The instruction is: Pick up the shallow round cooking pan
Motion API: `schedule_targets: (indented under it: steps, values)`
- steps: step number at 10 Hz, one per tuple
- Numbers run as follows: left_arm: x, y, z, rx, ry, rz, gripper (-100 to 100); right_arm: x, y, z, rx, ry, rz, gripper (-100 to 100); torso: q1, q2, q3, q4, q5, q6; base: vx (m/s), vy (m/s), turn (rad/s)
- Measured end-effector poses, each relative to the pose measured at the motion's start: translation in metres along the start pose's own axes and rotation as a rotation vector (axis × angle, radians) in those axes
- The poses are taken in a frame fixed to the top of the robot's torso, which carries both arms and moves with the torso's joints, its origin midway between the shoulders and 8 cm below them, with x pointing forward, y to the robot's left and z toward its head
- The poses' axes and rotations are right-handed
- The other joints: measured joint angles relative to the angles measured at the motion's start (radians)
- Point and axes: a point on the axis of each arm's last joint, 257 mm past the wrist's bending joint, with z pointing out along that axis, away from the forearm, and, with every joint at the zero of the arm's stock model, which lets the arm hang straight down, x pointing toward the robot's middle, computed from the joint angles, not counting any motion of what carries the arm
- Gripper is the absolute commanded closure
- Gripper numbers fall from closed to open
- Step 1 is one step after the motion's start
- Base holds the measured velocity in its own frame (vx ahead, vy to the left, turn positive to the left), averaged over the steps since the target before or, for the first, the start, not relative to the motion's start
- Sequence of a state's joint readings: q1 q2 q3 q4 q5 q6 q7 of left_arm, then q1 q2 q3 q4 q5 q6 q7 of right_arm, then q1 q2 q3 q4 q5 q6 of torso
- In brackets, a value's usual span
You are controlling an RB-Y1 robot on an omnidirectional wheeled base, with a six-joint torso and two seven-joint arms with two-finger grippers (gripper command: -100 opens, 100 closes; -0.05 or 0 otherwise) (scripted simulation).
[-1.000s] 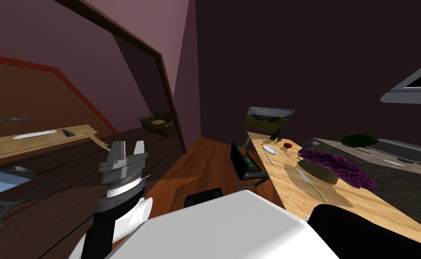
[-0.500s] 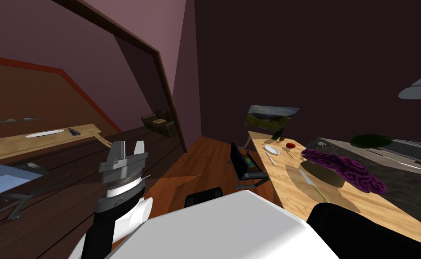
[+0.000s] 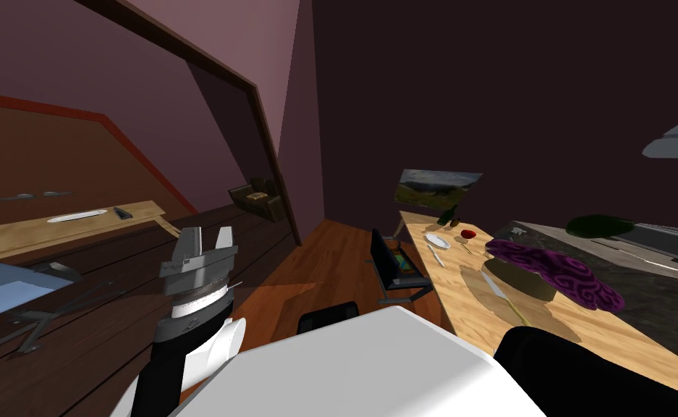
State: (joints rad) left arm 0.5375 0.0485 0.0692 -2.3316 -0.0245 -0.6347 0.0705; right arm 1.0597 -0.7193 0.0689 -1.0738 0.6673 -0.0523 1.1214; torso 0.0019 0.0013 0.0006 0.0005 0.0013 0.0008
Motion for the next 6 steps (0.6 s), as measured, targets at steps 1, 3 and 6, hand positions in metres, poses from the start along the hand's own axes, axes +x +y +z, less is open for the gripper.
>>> schedule_targets:
  steps: [1, 3, 6]
  values:
    - [0.0, 0.0, 0.0, 0.0, 0.0, 0.0, 0, 0.0, 0.0, 0.0, 0.0, 0.0, 0.0, 0, 0.0, 0.0, 0.0, 0.0, 0.0, 0.0, 0.0, 0.0, 0.0]
    - [0.0, 0.0, 0.0, 0.0, 0.0, 0.0, 0, 0.003, -0.003, -0.004, 0.001, -0.001, -0.003, 100, 0.003, -0.002, -0.001, -0.001, 0.001, 0.001, 0.044, 0.049, -0.069]
    - [0.0, 0.0, 0.0, 0.0, 0.0, 0.0, 0, 0.012, -0.007, -0.012, 0.001, -0.004, -0.01, 0, 0.004, -0.002, -0.001, -0.001, 0.002, 0.0, 0.02, 0.023, -0.014]
